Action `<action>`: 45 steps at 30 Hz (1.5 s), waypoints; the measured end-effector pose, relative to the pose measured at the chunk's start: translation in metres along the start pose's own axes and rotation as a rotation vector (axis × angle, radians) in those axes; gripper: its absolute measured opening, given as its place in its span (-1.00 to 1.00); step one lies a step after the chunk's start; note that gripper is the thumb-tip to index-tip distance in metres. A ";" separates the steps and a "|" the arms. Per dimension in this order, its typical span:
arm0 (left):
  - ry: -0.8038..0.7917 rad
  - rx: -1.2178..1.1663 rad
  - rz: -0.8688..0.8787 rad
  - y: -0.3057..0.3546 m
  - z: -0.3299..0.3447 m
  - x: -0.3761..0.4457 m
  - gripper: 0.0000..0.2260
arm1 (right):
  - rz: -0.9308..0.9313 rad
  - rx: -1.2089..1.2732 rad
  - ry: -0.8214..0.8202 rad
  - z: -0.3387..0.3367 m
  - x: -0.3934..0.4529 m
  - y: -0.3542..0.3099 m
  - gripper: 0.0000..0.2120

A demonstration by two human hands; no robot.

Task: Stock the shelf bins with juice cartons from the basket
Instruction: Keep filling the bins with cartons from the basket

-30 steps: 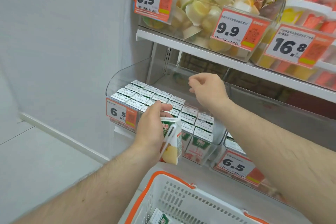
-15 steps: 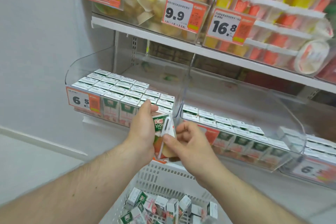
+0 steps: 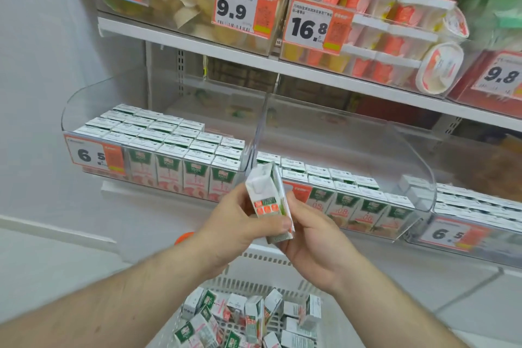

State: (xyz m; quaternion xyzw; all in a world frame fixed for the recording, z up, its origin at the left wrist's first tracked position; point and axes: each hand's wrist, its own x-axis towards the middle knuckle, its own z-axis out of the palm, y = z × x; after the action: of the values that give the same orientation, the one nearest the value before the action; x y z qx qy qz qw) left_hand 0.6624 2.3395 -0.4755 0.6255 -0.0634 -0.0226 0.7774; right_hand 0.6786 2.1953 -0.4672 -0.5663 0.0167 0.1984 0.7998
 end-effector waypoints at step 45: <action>0.039 1.726 0.517 -0.069 0.042 0.058 -0.07 | -0.150 -1.610 0.848 -0.150 0.056 -0.109 -0.79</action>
State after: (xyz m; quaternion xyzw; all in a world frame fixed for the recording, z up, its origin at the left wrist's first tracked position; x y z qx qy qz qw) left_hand 0.7178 2.2772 -0.5299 0.9581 -0.1837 0.2191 0.0191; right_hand 0.7964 2.0444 -0.4369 -0.9783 0.1289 -0.1272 0.1008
